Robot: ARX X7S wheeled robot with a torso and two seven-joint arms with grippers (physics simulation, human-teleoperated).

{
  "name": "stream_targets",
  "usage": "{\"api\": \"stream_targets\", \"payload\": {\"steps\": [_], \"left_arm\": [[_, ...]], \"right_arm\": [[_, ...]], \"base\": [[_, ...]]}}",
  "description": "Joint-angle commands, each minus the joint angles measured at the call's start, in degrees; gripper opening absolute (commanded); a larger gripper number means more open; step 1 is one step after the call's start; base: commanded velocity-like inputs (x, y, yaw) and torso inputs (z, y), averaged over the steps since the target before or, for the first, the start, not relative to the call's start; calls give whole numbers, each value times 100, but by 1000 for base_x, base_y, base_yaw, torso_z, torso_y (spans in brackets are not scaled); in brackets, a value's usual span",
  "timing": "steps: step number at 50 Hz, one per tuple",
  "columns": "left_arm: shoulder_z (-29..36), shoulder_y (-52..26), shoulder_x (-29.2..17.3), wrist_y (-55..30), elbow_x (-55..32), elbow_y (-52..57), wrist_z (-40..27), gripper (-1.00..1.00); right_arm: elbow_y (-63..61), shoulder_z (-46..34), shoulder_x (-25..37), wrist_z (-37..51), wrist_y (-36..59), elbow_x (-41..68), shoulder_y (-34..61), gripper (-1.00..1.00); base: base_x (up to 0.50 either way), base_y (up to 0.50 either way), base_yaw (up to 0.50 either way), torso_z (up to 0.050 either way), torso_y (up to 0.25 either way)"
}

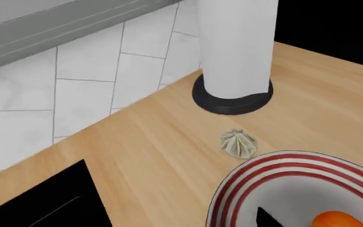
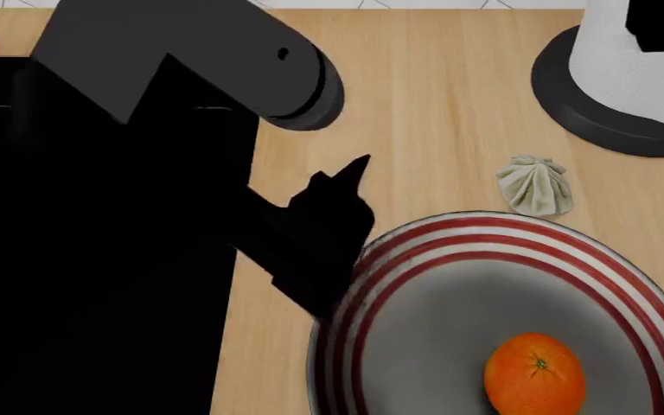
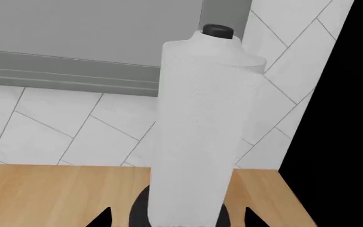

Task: Pick the tangerine from the sink and place it on the plate located on the counter

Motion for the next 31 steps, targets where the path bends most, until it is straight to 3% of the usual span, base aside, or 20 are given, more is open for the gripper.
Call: {"api": "stream_targets", "payload": {"steps": [1,15,31], "left_arm": [[-4,-212,-266,86,-320,255,-823,100],[-166,61,-854,591,-325,585,-1628,100],[-65,30,-1153,664,-610,889,-2235,100]], "right_arm": [[38,36,96,178,44,38,-24,100],[106,277,158,667,110,165,-153,100],[234,412,250,996,69,190,-229,100]], "base": [[0,0,0,0,0],[0,0,0,0,0],[0,0,0,0,0]]}}
